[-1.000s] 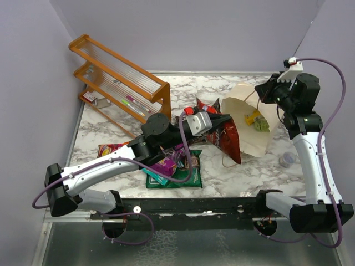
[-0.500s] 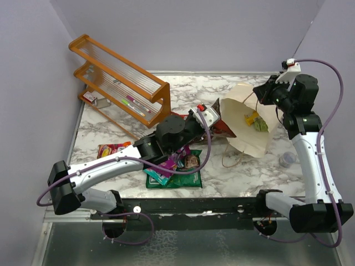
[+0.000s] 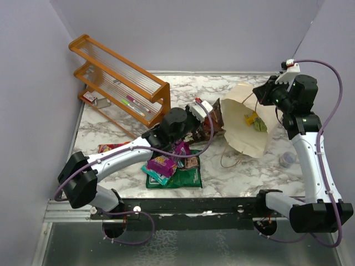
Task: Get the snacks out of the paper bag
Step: Place the snack at the center of the board.
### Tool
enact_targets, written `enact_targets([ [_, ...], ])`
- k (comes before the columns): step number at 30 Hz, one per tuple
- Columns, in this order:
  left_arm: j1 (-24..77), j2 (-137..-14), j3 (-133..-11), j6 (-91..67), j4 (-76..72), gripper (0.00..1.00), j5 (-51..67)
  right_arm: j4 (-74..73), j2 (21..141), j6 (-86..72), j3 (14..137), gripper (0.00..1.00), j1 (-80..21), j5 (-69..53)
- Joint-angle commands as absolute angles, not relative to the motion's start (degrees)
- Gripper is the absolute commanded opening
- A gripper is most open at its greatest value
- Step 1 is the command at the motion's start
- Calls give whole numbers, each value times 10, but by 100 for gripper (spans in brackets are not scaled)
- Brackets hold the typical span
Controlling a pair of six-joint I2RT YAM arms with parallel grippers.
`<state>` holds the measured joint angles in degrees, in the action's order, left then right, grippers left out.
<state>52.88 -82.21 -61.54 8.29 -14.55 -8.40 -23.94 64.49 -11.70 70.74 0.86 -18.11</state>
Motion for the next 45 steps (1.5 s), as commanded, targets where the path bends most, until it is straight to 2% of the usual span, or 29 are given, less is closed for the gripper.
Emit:
enact_targets([
  [1, 533, -797, -573, 87, -165, 0, -63, -228, 640, -110, 701, 1, 11, -185],
  [4, 533, -777, -546, 50, -111, 0, -97, -225, 643, -110, 701, 1, 11, -190],
  [9, 533, -725, -501, -28, -38, 0, -76, -225, 647, -110, 702, 1, 11, -199],
  [10, 533, -715, -497, -41, -26, 4, -58, -224, 648, -110, 702, 1, 12, -200],
  [12, 533, -694, -491, -58, -10, 23, -22, -225, 648, -110, 703, 1, 11, -202],
  [14, 533, -676, -488, -67, -5, 36, 20, -225, 648, -110, 703, 1, 11, -204],
  [20, 533, -663, -515, -72, -19, 55, 121, -226, 643, -111, 704, 1, 11, -205],
  [22, 538, -676, -533, -68, -34, 58, 142, -226, 641, -112, 704, 1, 11, -208],
  [29, 625, -791, -599, -9, -124, 61, 84, -220, 636, -116, 700, 1, 11, -220],
  [33, 628, -882, -651, -33, -178, 72, 74, -218, 634, -118, 699, 1, 11, -224],
  [39, 634, -1015, -735, -20, -205, 74, 35, -217, 630, -124, 700, 1, 11, -240],
  [42, 636, -1068, -767, -6, -216, 70, 10, -216, 628, -126, 701, 1, 11, -249],
  [45, 636, -1117, -808, 14, -217, 57, -3, -218, 628, -127, 703, 1, 11, -254],
])
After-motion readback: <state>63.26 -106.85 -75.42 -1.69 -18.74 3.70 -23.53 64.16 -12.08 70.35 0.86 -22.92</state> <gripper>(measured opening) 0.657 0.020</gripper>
